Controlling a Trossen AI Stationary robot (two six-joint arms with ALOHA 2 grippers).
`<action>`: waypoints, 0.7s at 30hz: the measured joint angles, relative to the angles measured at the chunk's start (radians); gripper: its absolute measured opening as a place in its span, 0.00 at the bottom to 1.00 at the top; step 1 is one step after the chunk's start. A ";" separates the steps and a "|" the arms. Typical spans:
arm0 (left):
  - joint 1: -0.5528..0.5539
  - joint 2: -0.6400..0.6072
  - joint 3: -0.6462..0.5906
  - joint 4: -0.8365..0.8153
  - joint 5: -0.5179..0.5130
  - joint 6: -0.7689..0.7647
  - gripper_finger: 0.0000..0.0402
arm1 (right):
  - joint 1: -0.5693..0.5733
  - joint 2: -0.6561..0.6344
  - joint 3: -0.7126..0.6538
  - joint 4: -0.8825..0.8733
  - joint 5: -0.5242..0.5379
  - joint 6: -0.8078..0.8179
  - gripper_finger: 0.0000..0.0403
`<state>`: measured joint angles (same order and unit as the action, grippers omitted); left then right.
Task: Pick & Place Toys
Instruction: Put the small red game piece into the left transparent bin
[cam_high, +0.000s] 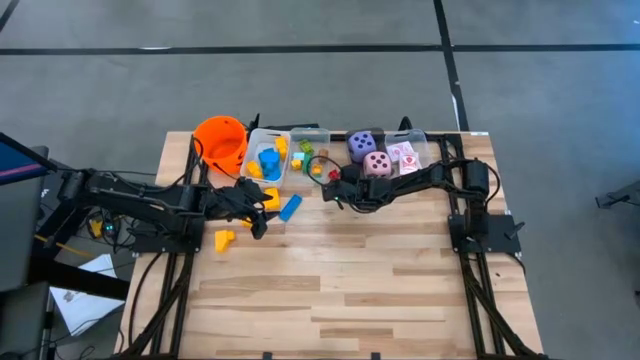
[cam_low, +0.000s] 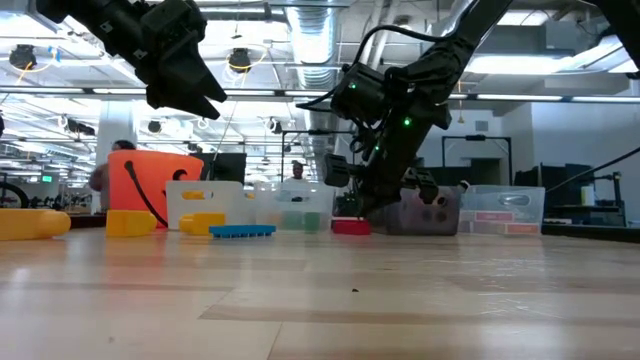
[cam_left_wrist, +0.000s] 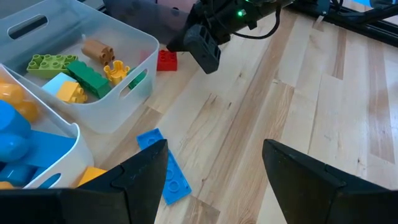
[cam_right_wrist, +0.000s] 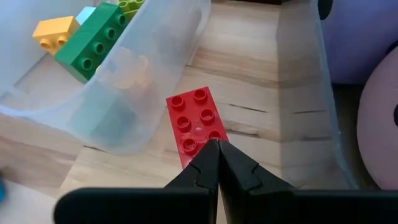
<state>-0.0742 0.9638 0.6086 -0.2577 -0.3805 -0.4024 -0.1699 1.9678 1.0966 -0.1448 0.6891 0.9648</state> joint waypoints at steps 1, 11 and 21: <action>0.000 0.000 0.000 0.000 0.000 0.000 0.64 | 0.000 0.000 0.000 -0.001 -0.001 -0.003 0.00; 0.000 0.000 0.000 0.000 0.000 -0.006 0.64 | -0.001 0.000 0.000 -0.004 -0.037 -0.062 0.00; 0.000 0.000 0.000 0.000 0.001 -0.007 0.64 | -0.002 -0.002 0.000 0.000 -0.089 -0.087 0.00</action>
<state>-0.0742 0.9638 0.6086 -0.2577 -0.3798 -0.4091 -0.1722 1.9659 1.0969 -0.1444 0.5997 0.8783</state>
